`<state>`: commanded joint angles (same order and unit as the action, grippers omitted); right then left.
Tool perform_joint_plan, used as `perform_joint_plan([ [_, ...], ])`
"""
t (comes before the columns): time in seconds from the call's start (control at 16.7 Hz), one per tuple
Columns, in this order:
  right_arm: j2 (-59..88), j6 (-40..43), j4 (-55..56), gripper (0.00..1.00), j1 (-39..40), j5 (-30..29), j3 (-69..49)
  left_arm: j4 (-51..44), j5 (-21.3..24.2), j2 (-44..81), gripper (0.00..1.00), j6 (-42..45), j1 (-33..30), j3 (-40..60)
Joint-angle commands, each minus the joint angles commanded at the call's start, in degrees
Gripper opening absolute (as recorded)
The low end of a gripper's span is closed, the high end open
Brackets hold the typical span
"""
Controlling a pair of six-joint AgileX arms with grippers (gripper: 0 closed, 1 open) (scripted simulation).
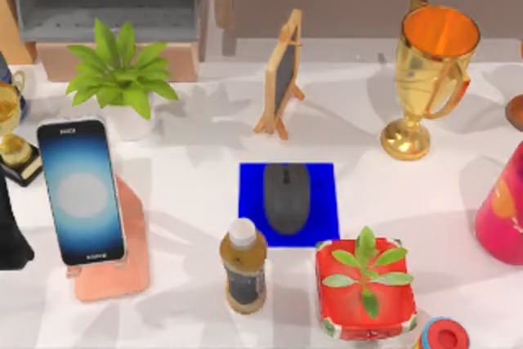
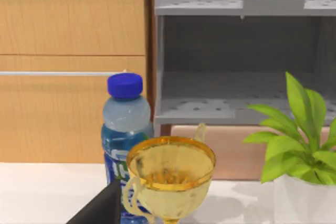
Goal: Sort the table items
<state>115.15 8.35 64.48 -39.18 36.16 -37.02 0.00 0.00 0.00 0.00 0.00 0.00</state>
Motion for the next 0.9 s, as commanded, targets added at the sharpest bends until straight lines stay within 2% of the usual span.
perform_joint_plan([
  [0.3,0.0,0.0,0.0,0.02,0.0,0.0,0.0,0.0,0.0,0.0,1.0,0.0,0.0,0.0],
  [0.9,-0.3,-0.1,-0.2,0.0,-0.1,0.0,0.0,0.0,0.0,0.0,1.0,0.0,0.0,0.0],
])
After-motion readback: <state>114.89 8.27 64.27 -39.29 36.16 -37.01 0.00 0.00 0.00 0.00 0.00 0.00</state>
